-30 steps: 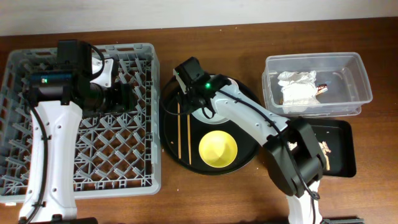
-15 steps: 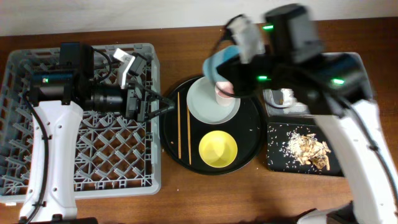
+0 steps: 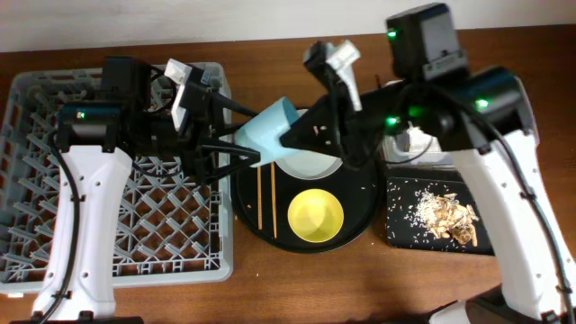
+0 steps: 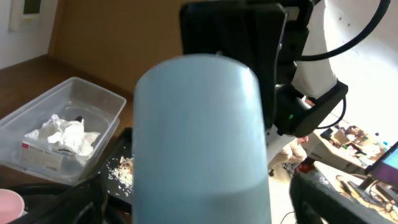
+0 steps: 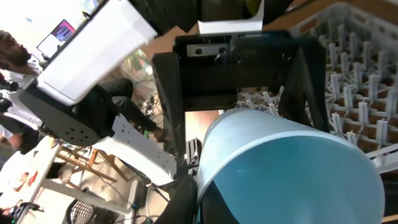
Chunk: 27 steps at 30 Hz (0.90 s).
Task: Sort waste into correct bins and load items into the dishwasher rack
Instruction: 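Hand the blue cup from the right gripper to the left gripper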
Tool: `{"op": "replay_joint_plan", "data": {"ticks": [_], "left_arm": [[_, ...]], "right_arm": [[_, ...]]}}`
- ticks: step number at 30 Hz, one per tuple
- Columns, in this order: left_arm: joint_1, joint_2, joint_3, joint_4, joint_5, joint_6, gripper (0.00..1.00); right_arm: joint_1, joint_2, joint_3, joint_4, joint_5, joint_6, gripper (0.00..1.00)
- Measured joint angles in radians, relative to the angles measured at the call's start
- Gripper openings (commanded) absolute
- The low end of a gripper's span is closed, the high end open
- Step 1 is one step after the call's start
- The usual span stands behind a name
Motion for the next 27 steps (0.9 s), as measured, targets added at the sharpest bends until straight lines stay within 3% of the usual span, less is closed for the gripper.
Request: {"op": "replay_joint_plan", "data": {"ticks": [1, 3, 6, 10, 13, 15, 18, 21, 24, 27], "left_arm": [[0.0, 0.0, 0.0, 0.003, 0.002, 0.005, 0.57], [0.002, 0.001, 0.0, 0.006, -0.009, 0.005, 0.57], [0.006, 0.003, 0.0, 0.006, -0.014, 0.01, 0.66], [0.006, 0.003, 0.0, -0.005, -0.034, 0.008, 0.94], [0.003, 0.003, 0.0, -0.029, -0.027, 0.007, 0.98], [0.003, 0.003, 0.0, -0.039, -0.008, 0.008, 0.91], [0.003, 0.003, 0.0, -0.044, -0.013, 0.008, 0.55], [0.005, 0.006, 0.0, -0.042, -0.023, 0.009, 0.38], [0.005, 0.006, 0.0, -0.043, -0.024, 0.011, 0.37], [0.005, 0.006, 0.0, -0.051, -0.058, 0.007, 0.36]], "right_arm": [[0.014, 0.016, 0.0, 0.007, 0.005, 0.0, 0.04], [0.023, 0.029, 0.0, 0.026, 0.0, 0.001, 0.04], [0.025, 0.029, -0.001, 0.082, 0.006, 0.004, 0.04], [0.027, 0.029, -0.002, 0.166, 0.009, 0.024, 0.04], [0.027, 0.029, -0.002, 0.169, 0.016, 0.027, 0.04], [0.027, 0.029, -0.002, 0.167, 0.019, 0.026, 0.04], [0.027, 0.029, -0.002, 0.164, 0.007, 0.027, 0.04], [0.027, 0.029, -0.002, 0.163, -0.004, 0.028, 0.09], [0.024, 0.029, -0.002, 0.173, -0.001, 0.027, 0.22], [-0.028, 0.029, -0.002, 0.192, 0.002, 0.052, 0.26]]}}
